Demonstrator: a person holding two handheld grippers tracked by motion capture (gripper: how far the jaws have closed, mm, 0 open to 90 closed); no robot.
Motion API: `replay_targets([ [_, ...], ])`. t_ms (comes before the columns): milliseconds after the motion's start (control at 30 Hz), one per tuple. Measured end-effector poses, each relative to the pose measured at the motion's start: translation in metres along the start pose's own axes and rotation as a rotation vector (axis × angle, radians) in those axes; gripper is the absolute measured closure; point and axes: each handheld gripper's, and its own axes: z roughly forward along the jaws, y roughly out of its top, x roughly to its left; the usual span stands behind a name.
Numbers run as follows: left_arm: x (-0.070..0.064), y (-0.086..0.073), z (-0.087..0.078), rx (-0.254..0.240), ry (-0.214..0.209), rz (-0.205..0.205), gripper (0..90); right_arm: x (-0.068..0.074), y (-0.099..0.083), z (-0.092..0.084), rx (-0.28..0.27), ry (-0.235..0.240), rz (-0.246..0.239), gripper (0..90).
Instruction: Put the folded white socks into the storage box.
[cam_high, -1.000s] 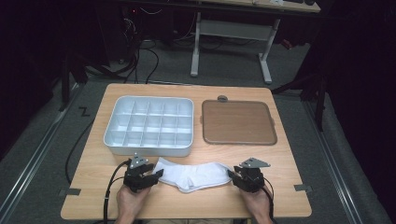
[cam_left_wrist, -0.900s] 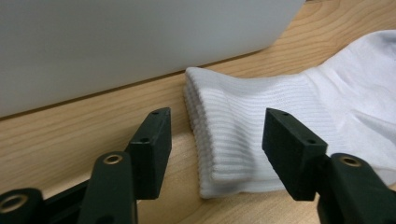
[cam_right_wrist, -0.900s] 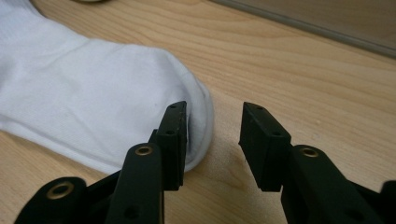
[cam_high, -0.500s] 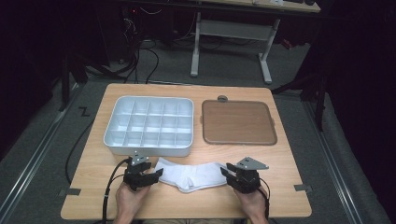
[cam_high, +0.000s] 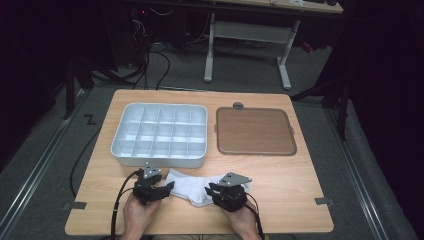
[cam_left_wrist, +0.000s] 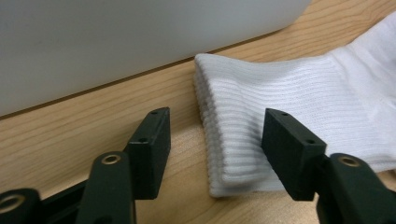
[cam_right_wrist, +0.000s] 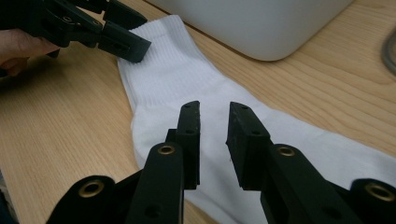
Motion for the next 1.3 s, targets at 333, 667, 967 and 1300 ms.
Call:
replay_targets([
  [333,-0.002,-0.001,-0.001,0.010,-0.009,-0.003,54.9,0.011,0.003,0.019,0.035,0.012,-0.018,75.2],
  [667,-0.004,-0.002,-0.001,0.008,-0.005,-0.014,65.0,0.024,-0.013,0.029,0.065,0.000,-0.073,70.6],
  [967,-0.001,0.004,-0.004,0.042,-0.052,-0.075,78.1,0.025,-0.016,0.029,0.043,-0.004,-0.087,70.3],
  [1300,-0.001,0.019,-0.021,0.010,-0.137,-0.156,79.6,0.026,-0.015,0.030,0.050,0.010,-0.086,70.3],
])
